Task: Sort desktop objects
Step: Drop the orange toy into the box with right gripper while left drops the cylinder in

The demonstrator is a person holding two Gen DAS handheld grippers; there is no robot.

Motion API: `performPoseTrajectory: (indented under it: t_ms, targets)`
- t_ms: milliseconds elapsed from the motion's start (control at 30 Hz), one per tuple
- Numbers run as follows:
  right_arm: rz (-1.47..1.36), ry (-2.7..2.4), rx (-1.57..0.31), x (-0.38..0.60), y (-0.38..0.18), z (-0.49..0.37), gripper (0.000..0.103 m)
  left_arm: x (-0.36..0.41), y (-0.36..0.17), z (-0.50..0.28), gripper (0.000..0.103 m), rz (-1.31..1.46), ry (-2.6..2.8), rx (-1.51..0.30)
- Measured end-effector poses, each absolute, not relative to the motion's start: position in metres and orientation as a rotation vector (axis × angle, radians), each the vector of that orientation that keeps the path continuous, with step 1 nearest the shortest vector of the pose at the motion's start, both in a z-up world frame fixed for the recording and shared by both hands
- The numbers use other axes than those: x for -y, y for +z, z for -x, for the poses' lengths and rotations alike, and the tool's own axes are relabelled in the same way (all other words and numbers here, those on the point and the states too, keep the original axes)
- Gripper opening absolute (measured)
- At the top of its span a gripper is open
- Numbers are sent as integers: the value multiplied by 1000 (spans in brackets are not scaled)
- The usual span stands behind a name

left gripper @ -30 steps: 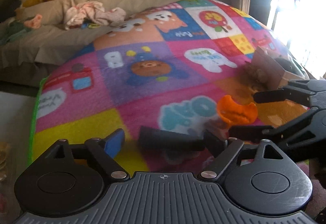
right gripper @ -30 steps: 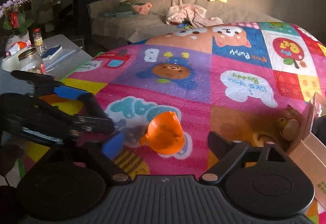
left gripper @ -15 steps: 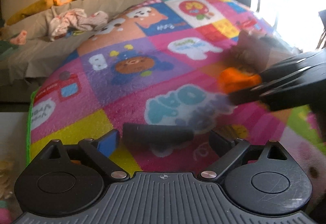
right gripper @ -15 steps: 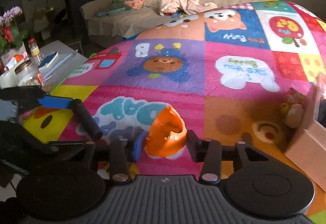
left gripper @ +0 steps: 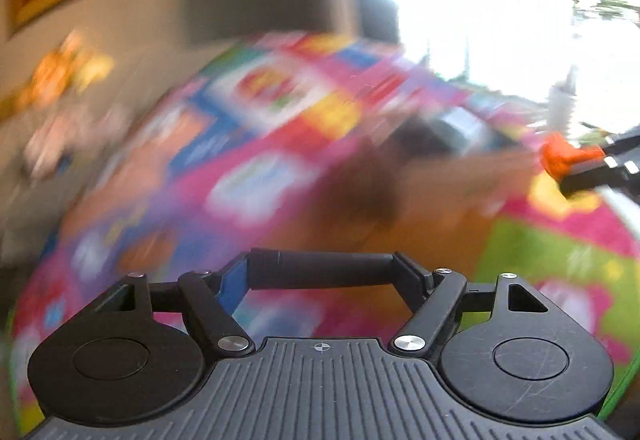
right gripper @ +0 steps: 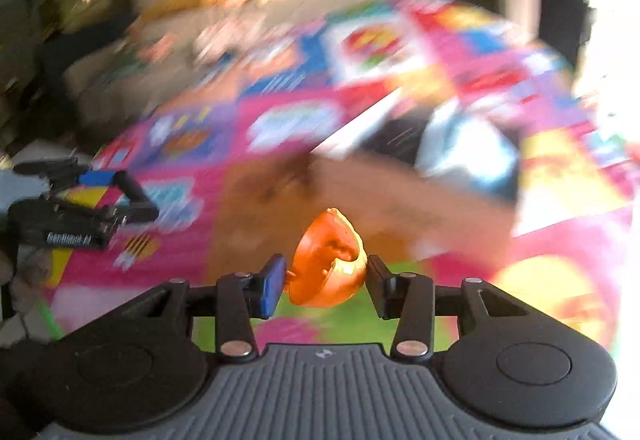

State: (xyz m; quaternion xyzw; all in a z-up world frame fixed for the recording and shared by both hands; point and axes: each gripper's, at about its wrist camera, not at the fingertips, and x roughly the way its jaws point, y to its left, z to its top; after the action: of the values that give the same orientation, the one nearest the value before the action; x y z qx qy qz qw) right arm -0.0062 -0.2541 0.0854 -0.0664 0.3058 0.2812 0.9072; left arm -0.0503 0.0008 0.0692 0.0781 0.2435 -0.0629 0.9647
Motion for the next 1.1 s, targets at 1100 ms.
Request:
performPoseTrajectory:
  t_ms: [1100]
  targets:
    - [-76,365,-579,302,110,-97,68,0,16,-10,102,-63,-63,-665]
